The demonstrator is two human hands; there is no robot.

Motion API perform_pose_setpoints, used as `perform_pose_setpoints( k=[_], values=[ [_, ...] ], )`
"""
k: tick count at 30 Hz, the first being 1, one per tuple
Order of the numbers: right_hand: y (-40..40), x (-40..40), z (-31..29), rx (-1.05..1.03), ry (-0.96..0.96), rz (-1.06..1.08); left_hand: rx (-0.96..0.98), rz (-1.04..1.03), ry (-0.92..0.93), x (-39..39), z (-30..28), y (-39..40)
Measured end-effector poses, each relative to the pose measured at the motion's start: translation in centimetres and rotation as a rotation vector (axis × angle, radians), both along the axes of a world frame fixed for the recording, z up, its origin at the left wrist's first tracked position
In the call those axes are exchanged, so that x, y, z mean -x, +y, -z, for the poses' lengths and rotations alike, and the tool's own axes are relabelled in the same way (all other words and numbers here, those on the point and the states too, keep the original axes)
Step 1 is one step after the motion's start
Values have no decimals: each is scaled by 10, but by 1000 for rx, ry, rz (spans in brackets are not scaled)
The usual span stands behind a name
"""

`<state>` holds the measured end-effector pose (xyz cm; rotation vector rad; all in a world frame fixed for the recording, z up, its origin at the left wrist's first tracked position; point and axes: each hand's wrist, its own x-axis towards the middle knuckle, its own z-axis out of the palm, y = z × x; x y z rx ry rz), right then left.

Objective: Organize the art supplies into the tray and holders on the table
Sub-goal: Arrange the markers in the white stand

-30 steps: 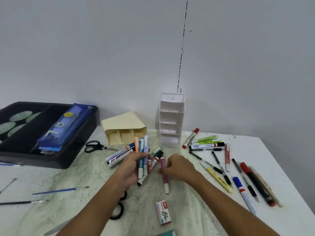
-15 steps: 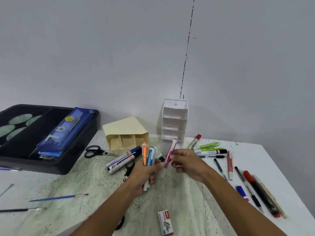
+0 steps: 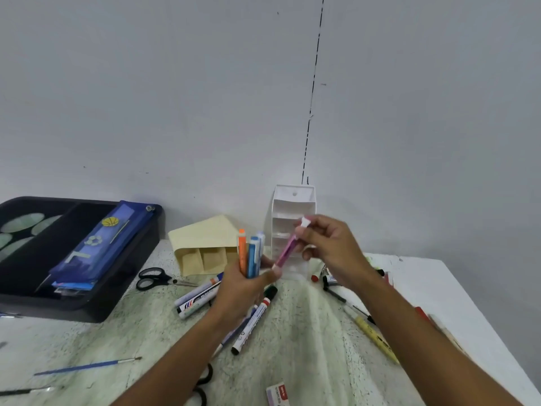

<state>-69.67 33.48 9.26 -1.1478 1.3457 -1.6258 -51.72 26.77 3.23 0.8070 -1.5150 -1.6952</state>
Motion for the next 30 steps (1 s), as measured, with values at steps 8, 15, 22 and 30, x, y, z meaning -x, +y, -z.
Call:
perform_pose_setpoints(
  k=[8, 15, 22, 30],
  values=[
    [-15, 28, -70, 319, 341, 299, 646, -142, -183, 29, -61, -51],
    [-33, 46, -51, 50, 828, 313, 929, -57, -387, 43, -56, -69],
    [-41, 48, -44, -98, 975, 289, 966, -70, -408, 45, -56, -74],
    [-31, 47, -44, -131, 1016, 242, 648, -54, -292, 45, -52, -81]
  ],
)
